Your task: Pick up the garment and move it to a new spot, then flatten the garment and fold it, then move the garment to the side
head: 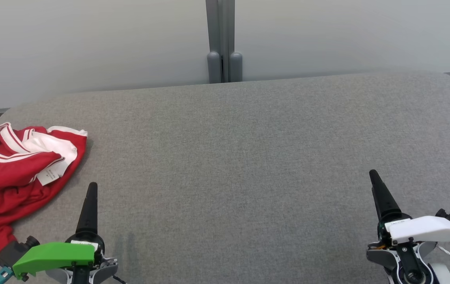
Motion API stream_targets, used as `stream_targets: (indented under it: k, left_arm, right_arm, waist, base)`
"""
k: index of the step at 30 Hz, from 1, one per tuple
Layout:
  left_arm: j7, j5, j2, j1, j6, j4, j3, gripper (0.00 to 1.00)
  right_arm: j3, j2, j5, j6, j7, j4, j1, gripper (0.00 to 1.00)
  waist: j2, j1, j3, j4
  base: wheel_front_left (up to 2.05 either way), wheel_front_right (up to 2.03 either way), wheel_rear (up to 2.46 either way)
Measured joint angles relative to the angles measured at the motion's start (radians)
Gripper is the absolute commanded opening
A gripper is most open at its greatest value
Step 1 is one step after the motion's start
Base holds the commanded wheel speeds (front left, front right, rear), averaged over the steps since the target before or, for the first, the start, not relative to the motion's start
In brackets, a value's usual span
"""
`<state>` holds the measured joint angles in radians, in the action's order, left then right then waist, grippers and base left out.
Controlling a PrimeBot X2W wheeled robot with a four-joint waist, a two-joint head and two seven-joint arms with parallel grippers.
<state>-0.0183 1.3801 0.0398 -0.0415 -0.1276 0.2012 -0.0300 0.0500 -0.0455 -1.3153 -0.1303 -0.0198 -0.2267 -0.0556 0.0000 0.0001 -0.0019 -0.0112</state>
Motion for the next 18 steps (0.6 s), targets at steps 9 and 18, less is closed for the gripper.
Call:
stream_targets:
  k: [9, 18]
  left_arm:
    - [0.037, -0.216, 0.001, 0.012, 0.005, -0.058, 0.005, 1.00]
    - [0.069, -0.412, 0.002, 0.033, 0.032, -0.077, 0.060, 1.00]
  right_arm:
    - [-0.044, -0.008, 0.220, 0.000, 0.037, 0.030, 0.008, 1.00]
    - [-0.085, -0.018, 0.373, 0.000, 0.067, 0.042, 0.017, 1.00]
  waist:
    - [0.0000, 0.0000, -0.005, -0.006]
    - [0.0000, 0.0000, -0.010, -0.010]
  base:
    - [0.00, 0.00, 0.00]
    - [0.00, 0.00, 0.00]
